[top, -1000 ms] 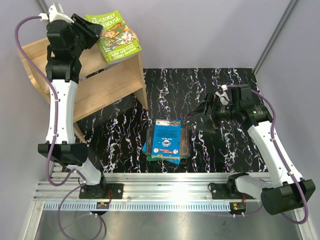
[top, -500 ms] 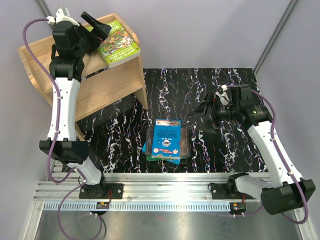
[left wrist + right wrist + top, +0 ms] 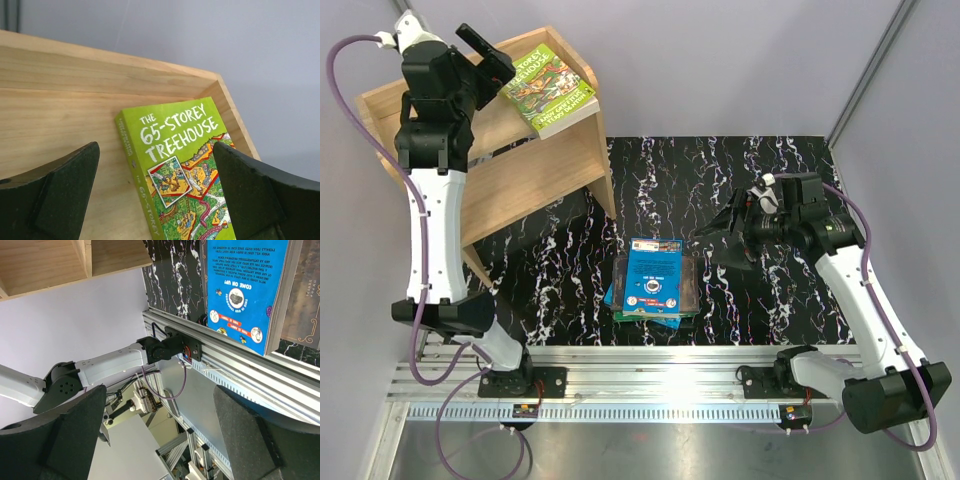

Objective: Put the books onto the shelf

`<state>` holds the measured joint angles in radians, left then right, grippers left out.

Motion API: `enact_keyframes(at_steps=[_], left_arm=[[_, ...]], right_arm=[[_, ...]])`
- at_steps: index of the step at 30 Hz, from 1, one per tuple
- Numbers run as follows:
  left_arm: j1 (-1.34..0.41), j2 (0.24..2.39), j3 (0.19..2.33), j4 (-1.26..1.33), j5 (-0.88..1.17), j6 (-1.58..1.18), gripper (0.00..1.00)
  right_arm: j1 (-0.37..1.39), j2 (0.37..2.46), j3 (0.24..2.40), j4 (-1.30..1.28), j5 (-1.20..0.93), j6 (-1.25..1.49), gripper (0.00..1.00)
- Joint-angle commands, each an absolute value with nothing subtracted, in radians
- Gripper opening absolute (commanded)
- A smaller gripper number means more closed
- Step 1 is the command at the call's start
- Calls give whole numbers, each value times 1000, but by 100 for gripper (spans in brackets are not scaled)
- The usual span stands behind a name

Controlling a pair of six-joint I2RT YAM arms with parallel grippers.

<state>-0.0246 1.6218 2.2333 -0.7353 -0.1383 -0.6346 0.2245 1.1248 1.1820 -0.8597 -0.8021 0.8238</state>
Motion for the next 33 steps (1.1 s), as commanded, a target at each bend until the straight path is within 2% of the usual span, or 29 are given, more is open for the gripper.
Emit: enact_keyframes(at_steps=[1, 6, 12, 15, 16, 19, 22, 28, 33], left_arm=[[-25, 1586, 2305, -738, -244, -580, 99], [-40, 1528, 2263, -747, -178, -612, 99], [-133, 1358, 2063, -700, -103, -623, 99], [-280, 1278, 1967, -742, -161, -621, 99], [-384, 1250, 1936, -759, -191, -630, 99], [-567, 1203, 1740, -764, -258, -678, 99], [-673, 1161, 1521, -752, -235, -729, 99], [-695, 1097, 1110, -618, -42, -759, 99], [-695, 1091, 983, -519, 3, -735, 99]], right_arm=[[221, 1095, 1175, -844, -802, 828, 95], [221, 1089, 1169, -850, -790, 818, 95], [222, 1075, 1117, -812, -753, 788, 94], [222, 1069, 1031, -758, -768, 814, 95], [222, 1069, 1011, -727, -770, 815, 94], [233, 1078, 956, -700, -733, 782, 94], [244, 1109, 931, -693, -706, 721, 95], [268, 1176, 891, -600, -695, 695, 95], [293, 1261, 873, -511, -678, 710, 95]])
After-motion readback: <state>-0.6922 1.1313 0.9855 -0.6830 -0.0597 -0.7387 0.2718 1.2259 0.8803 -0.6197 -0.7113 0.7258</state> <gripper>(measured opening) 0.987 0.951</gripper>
